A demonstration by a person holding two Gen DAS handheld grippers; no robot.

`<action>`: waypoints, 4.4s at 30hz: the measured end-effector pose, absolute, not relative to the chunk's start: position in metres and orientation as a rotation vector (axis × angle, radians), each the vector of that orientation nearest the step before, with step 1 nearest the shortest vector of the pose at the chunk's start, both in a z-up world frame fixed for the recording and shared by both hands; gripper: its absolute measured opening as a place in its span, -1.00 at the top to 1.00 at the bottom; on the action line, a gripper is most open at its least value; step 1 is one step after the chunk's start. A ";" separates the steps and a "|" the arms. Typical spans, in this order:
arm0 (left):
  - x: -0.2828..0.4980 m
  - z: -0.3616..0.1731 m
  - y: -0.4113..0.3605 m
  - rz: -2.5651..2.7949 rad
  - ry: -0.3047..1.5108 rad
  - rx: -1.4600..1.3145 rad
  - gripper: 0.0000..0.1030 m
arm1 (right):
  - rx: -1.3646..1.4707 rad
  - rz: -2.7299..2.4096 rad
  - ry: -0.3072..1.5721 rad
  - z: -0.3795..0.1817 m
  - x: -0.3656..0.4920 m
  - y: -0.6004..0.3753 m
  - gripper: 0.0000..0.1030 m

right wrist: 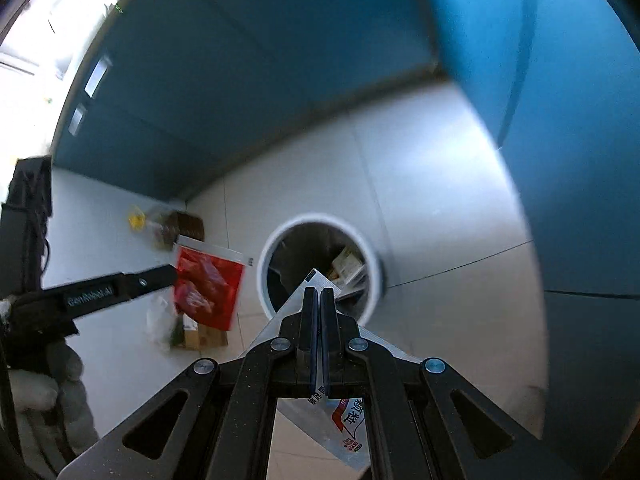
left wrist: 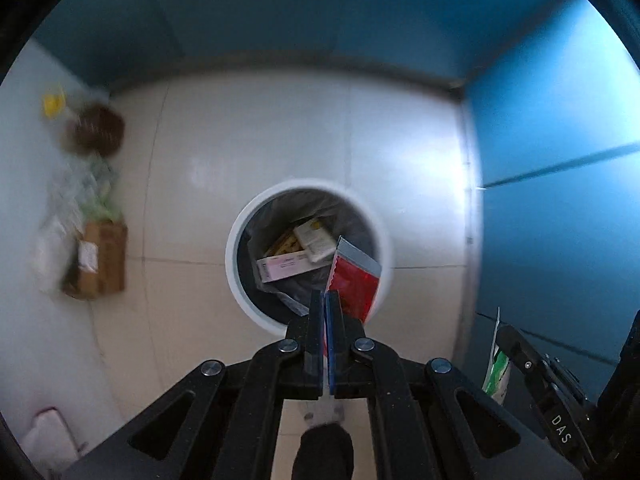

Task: Collect trash
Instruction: 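Carry the red packet and white sachet over the bin, then open both tools over the bin to drop the red packet and sachet, then lift both open tools away from the bin toward the counter, then grasp the white tissue with left tool while right tool grasps green pepper, then carry tissue and pepper over the bin and open both tools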

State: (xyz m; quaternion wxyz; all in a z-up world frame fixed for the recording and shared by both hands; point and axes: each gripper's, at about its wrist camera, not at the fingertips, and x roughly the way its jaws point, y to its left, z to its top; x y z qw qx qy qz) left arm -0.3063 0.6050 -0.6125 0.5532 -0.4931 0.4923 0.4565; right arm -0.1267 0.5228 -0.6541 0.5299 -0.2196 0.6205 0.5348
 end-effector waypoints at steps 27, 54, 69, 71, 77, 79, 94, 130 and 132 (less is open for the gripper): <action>-0.379 -0.761 0.632 1.214 1.268 -1.184 0.06 | -0.920 1.304 1.281 -0.827 -0.217 0.602 -0.87; -0.384 -0.380 0.487 1.398 1.102 -0.985 -0.93 | -0.930 1.290 1.120 -0.440 -0.210 0.487 -1.00; -0.356 -0.215 0.409 1.506 1.078 -0.853 -0.93 | -0.740 1.411 1.148 -0.244 -0.162 0.394 -1.00; -0.340 -0.198 0.407 1.520 1.052 -0.807 -0.93 | -0.647 1.419 1.179 -0.221 -0.136 0.380 -1.00; -0.243 -0.151 0.402 1.441 0.953 -0.666 -0.93 | -0.392 1.323 1.183 -0.172 -0.034 0.329 -1.00; -0.201 -0.145 0.398 1.351 0.952 -0.640 -0.93 | -0.320 1.242 1.181 -0.164 0.009 0.303 -1.00; 0.224 -0.219 0.301 0.629 1.290 -0.504 -0.95 | 0.029 0.461 1.305 -0.255 0.332 0.054 -1.00; -0.120 -0.318 0.466 1.012 1.164 -0.975 0.88 | -0.388 1.179 1.341 -0.314 0.074 0.331 0.54; -0.163 -0.353 0.488 1.073 1.173 -1.040 0.88 | -0.453 1.230 1.364 -0.350 0.030 0.372 0.54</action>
